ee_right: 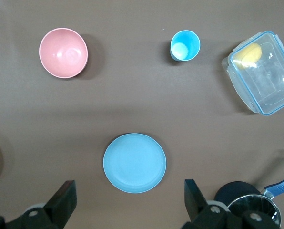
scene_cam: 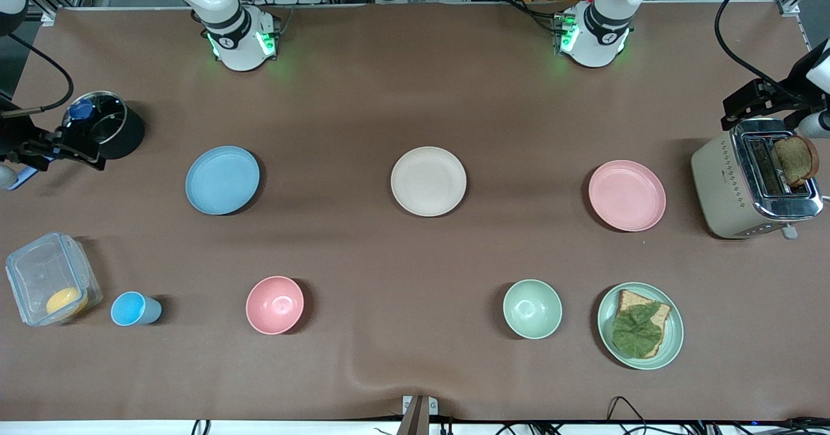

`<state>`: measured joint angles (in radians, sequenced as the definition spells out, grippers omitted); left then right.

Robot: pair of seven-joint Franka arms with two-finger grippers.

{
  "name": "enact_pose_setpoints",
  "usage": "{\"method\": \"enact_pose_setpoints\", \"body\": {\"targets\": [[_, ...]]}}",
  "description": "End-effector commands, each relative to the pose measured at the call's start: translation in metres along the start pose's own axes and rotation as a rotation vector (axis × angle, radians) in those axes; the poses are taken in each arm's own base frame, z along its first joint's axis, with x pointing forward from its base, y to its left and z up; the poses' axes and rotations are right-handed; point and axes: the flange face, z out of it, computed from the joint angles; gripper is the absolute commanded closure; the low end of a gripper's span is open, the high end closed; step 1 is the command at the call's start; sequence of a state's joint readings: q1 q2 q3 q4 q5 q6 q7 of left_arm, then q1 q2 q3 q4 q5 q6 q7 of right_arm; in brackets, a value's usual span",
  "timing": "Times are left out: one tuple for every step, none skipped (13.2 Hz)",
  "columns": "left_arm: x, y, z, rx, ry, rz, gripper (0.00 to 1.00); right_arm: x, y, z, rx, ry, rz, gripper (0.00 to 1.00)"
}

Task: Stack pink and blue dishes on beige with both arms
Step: 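Reach the left gripper to the rim of the pink plate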

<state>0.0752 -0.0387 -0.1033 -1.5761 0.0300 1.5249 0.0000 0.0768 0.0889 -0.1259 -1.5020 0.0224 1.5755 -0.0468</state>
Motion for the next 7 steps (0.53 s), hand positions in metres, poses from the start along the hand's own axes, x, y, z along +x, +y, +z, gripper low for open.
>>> {"method": "enact_pose_setpoints", "body": {"targets": [[-0.002, -0.003, -0.004, -0.016, 0.000, 0.012, 0.00, 0.001, -0.002, -0.003, -0.003, -0.002, 0.011, 0.00], [-0.001, -0.004, -0.003, -0.015, 0.000, 0.009, 0.00, 0.001, -0.001, -0.003, -0.003, -0.002, 0.013, 0.00], [0.002, -0.006, 0.003, -0.015, -0.014, 0.007, 0.00, 0.001, -0.001, -0.003, -0.003, -0.002, 0.013, 0.00], [0.009, -0.008, 0.016, -0.017, -0.038, 0.006, 0.00, 0.001, -0.001, -0.003, -0.003, -0.002, 0.013, 0.00], [0.013, -0.008, 0.036, -0.021, -0.078, 0.005, 0.00, 0.001, -0.001, -0.003, -0.003, -0.002, 0.013, 0.00], [0.018, -0.014, 0.060, -0.026, -0.111, -0.009, 0.00, 0.001, -0.001, -0.003, -0.003, -0.002, 0.013, 0.00], [0.024, -0.022, 0.082, -0.026, -0.117, -0.023, 0.00, 0.001, 0.000, -0.003, -0.003, -0.002, 0.014, 0.00]]}}
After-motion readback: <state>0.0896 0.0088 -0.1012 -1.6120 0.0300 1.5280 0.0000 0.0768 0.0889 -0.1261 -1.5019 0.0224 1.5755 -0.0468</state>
